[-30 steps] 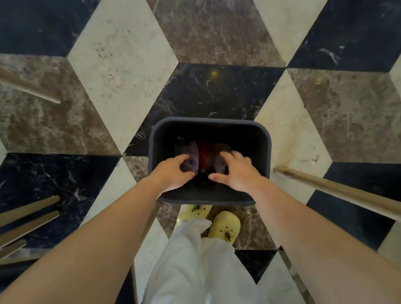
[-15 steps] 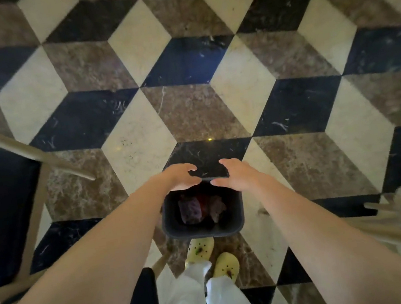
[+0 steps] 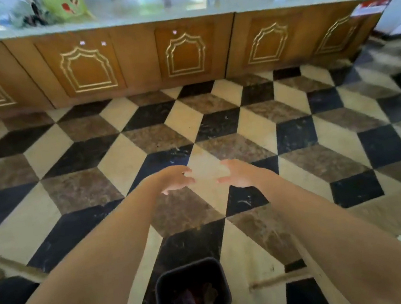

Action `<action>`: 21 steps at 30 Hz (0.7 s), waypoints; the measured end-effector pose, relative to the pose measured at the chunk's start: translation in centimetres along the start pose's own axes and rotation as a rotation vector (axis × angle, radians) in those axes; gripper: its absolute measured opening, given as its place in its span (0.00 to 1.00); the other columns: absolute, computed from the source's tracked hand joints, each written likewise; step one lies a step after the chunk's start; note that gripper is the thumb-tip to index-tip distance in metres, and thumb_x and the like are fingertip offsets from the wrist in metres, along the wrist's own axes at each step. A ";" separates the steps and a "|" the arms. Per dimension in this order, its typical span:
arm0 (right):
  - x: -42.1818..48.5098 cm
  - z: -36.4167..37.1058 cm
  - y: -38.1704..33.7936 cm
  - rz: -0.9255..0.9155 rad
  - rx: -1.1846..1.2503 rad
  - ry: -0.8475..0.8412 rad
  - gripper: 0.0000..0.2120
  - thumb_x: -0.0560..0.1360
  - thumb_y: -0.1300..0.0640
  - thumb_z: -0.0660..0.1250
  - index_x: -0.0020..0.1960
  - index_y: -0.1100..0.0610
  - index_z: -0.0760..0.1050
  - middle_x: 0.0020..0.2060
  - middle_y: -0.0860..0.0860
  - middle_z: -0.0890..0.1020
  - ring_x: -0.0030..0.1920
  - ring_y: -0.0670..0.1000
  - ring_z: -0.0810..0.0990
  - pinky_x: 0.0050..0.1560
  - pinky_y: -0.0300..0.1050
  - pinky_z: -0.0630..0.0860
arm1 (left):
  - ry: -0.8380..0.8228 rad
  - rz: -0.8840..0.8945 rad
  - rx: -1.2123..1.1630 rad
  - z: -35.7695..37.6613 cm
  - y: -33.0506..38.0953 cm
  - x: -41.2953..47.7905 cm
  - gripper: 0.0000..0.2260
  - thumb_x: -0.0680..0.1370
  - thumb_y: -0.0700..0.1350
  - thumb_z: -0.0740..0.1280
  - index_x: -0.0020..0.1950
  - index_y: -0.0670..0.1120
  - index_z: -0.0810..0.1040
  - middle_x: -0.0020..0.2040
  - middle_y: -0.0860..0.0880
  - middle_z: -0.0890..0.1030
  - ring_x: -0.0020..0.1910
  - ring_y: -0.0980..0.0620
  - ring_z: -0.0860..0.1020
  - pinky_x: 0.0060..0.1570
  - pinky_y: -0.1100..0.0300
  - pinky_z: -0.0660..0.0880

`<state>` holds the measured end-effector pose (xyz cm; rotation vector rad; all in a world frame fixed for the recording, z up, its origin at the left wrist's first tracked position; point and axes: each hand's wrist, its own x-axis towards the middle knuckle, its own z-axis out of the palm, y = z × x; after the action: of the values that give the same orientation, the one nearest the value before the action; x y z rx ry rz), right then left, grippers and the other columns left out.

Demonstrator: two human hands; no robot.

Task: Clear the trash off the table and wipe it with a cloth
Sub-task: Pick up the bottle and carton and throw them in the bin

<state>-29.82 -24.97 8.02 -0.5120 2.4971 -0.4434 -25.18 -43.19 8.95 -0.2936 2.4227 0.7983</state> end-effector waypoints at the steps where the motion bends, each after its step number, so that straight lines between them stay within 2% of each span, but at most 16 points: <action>1: -1.0 -1.5 -0.3 -0.005 -0.019 0.013 0.30 0.78 0.50 0.62 0.75 0.59 0.55 0.74 0.56 0.63 0.72 0.57 0.64 0.67 0.47 0.63 | 0.011 0.022 0.006 -0.9 1.3 -0.7 0.23 0.80 0.51 0.59 0.74 0.51 0.61 0.75 0.48 0.62 0.70 0.42 0.67 0.62 0.47 0.71; 5: -4.5 -5.8 -0.1 0.034 -0.049 0.168 0.32 0.77 0.48 0.63 0.75 0.59 0.56 0.74 0.56 0.62 0.73 0.58 0.62 0.70 0.50 0.62 | 0.073 0.187 0.088 -4.0 6.8 -3.5 0.22 0.80 0.51 0.60 0.73 0.49 0.64 0.70 0.47 0.69 0.66 0.43 0.70 0.57 0.53 0.72; 8: -7.5 -9.1 0.7 0.073 -0.011 0.304 0.31 0.75 0.48 0.66 0.74 0.57 0.60 0.71 0.55 0.67 0.71 0.57 0.67 0.67 0.49 0.66 | 0.116 0.284 0.128 -6.1 10.8 -5.1 0.23 0.79 0.51 0.61 0.74 0.48 0.63 0.71 0.45 0.68 0.68 0.43 0.69 0.65 0.50 0.69; 12: -12.5 -13.8 2.5 0.175 -0.030 0.393 0.34 0.75 0.46 0.66 0.75 0.57 0.57 0.74 0.55 0.64 0.72 0.56 0.64 0.70 0.49 0.64 | 0.165 0.435 0.333 -7.4 16.7 -6.7 0.25 0.80 0.52 0.59 0.75 0.48 0.59 0.74 0.47 0.66 0.71 0.47 0.65 0.69 0.54 0.63; 16: -17.5 -16.4 5.4 0.320 0.059 0.440 0.33 0.75 0.44 0.65 0.74 0.56 0.59 0.73 0.54 0.65 0.71 0.55 0.65 0.69 0.49 0.64 | 0.123 0.591 0.404 -5.9 22.3 -8.8 0.24 0.80 0.51 0.60 0.75 0.49 0.60 0.72 0.46 0.69 0.69 0.47 0.68 0.65 0.56 0.65; 21: -25.5 -14.8 8.8 0.447 0.088 0.507 0.31 0.76 0.46 0.63 0.75 0.56 0.58 0.74 0.54 0.63 0.73 0.54 0.63 0.71 0.47 0.61 | 0.042 0.810 0.465 -0.6 27.3 -10.5 0.23 0.80 0.50 0.60 0.74 0.48 0.62 0.72 0.47 0.68 0.70 0.47 0.67 0.65 0.57 0.64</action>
<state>-20.75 -2.94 27.56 0.2306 2.9389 -0.5492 -26.92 -21.43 28.50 0.9023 2.6637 0.4950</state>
